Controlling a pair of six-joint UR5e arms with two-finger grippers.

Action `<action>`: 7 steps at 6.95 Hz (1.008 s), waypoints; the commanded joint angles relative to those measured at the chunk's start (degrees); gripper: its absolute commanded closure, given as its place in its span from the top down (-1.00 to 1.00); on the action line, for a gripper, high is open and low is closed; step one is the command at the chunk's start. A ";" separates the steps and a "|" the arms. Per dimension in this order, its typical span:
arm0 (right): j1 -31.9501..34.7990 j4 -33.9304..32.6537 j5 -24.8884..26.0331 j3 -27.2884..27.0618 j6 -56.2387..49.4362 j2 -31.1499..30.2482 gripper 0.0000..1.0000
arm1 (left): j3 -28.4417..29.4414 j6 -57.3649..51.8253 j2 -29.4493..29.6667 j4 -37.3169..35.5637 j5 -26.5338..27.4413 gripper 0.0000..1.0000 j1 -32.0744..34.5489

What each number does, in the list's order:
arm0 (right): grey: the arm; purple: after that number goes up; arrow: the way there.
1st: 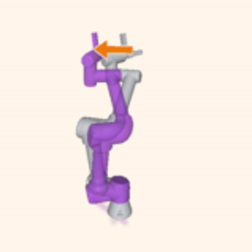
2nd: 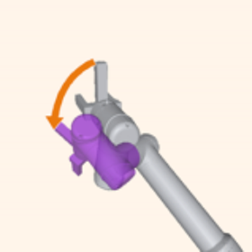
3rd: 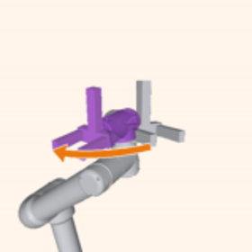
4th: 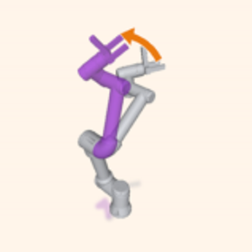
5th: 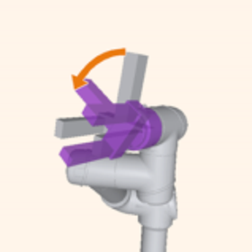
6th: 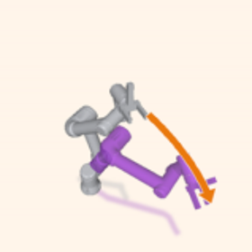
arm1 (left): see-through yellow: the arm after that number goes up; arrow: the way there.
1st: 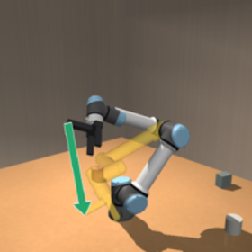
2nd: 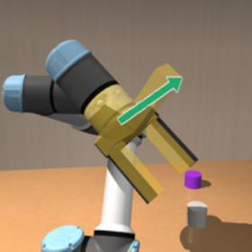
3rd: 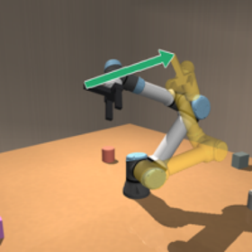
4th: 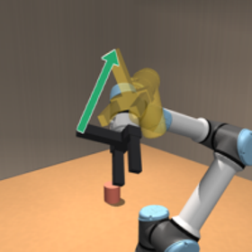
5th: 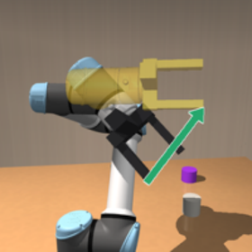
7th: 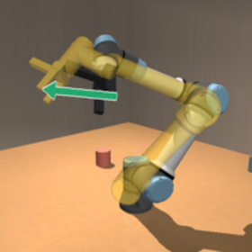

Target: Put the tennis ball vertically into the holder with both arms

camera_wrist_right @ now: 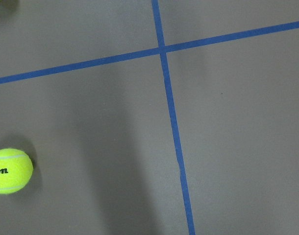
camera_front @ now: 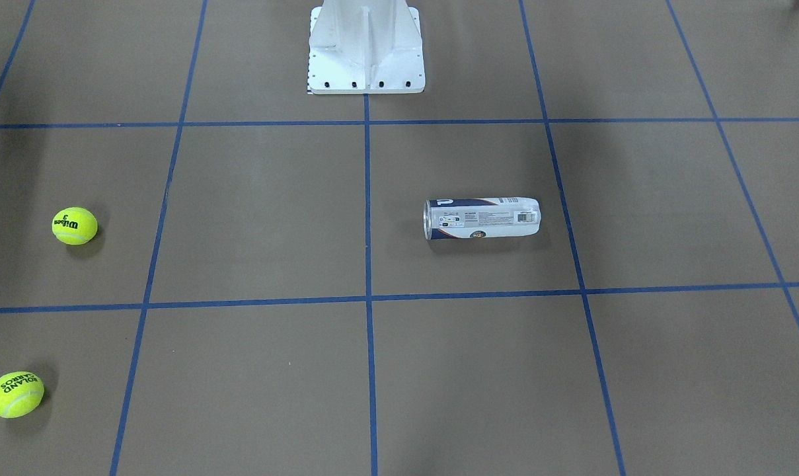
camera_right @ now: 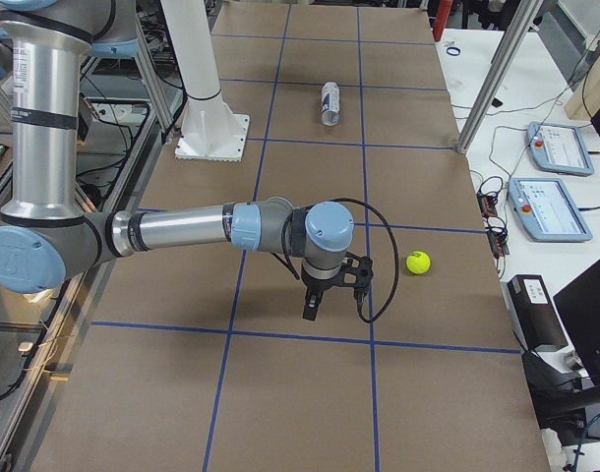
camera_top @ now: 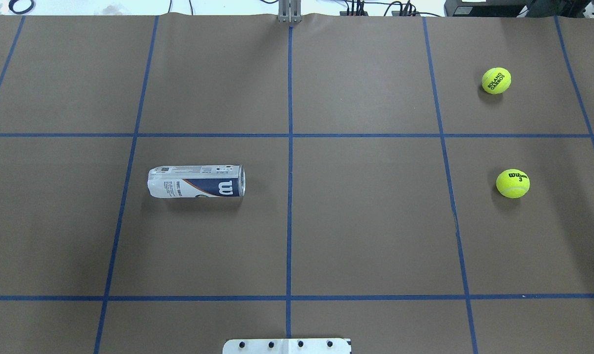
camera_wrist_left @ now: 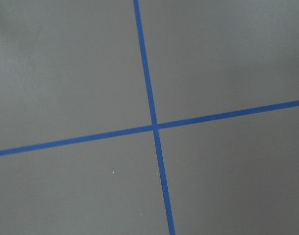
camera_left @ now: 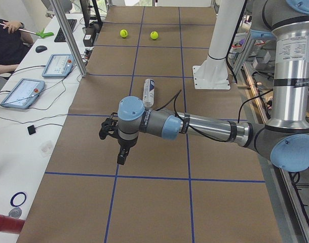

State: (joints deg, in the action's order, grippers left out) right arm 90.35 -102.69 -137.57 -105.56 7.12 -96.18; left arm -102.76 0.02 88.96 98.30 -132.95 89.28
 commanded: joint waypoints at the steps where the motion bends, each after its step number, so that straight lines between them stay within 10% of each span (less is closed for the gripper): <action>1: 0.00 0.03 -0.07 -0.17 0.00 0.21 1.00 | -3.49 0.59 8.54 1.46 0.58 0.99 -7.93; 7: -0.09 3.89 -0.33 -0.09 0.00 0.21 1.00 | -4.29 -0.64 31.52 -5.23 0.85 0.99 -37.57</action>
State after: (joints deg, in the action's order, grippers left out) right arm 90.33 -99.95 -137.89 -105.67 7.12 -96.02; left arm -107.37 0.00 117.41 93.34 -132.24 56.86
